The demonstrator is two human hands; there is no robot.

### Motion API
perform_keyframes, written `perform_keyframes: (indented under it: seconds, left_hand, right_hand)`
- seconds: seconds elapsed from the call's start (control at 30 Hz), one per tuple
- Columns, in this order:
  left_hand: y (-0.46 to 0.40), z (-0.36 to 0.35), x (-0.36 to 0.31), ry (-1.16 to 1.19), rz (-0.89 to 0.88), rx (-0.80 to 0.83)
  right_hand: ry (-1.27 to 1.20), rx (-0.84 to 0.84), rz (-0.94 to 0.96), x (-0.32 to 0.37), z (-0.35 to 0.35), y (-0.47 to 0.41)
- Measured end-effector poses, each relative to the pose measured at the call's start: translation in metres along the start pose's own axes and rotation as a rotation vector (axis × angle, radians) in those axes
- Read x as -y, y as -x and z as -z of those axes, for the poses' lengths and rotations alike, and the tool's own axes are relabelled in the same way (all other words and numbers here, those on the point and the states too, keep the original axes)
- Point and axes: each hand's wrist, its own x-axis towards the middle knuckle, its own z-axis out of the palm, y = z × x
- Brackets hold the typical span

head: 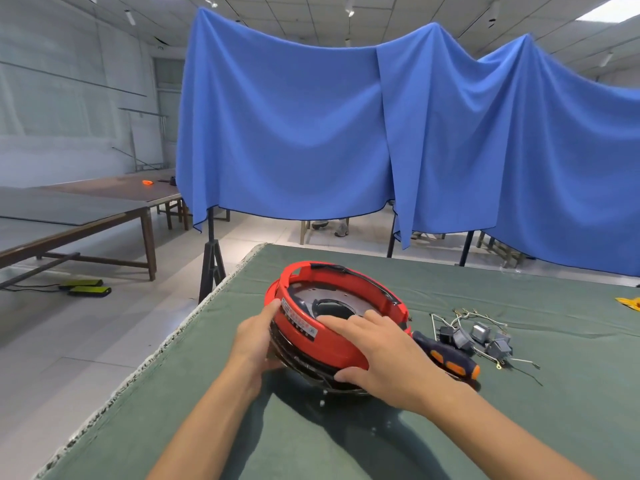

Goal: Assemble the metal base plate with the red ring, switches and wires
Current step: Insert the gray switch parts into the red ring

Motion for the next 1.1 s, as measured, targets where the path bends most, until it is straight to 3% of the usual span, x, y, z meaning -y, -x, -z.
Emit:
perform_keyframes:
  seconds: [0.17, 0.3, 0.4, 0.5, 0.63, 0.77, 0.87, 0.97, 1.1]
  left_hand:
    - [-0.012, -0.006, 0.014, -0.292, -0.076, -0.132]
    - [-0.001, -0.012, 0.026, -0.686, -0.383, -0.250]
    - [0.007, -0.019, 0.032, -0.847, -0.732, -0.116]
    - [0.012, -0.013, 0.024, -0.811, -0.810, 0.018]
    - [0.013, -0.007, 0.016, -0.964, -1.048, -0.002]
    - [0.029, -0.016, 0.016, -1.127, -1.222, -0.050]
    - [0.049, -0.033, 0.011, -1.262, -1.185, -0.210]
    - [0.061, -0.052, 0.019, -1.355, -1.075, -0.284]
    - [0.062, -0.056, 0.020, -1.225, -1.026, -0.170]
  right_hand:
    - [-0.041, 0.053, -0.017, 0.002, -0.006, 0.005]
    - [-0.163, 0.016, -0.038, 0.001, -0.006, 0.011]
    - [-0.198, -0.071, -0.102, -0.001, -0.007, 0.018]
    - [-0.267, -0.108, -0.206, -0.007, -0.008, 0.025]
    - [-0.399, -0.177, -0.268, -0.016, -0.008, 0.033]
    - [-0.362, -0.236, -0.254, -0.025, -0.007, 0.034]
    - [-0.169, -0.231, -0.286, -0.025, -0.004, 0.036]
    - [0.013, -0.243, -0.175, -0.004, -0.007, 0.041]
    - [-0.081, -0.251, -0.147, 0.006, -0.013, 0.034]
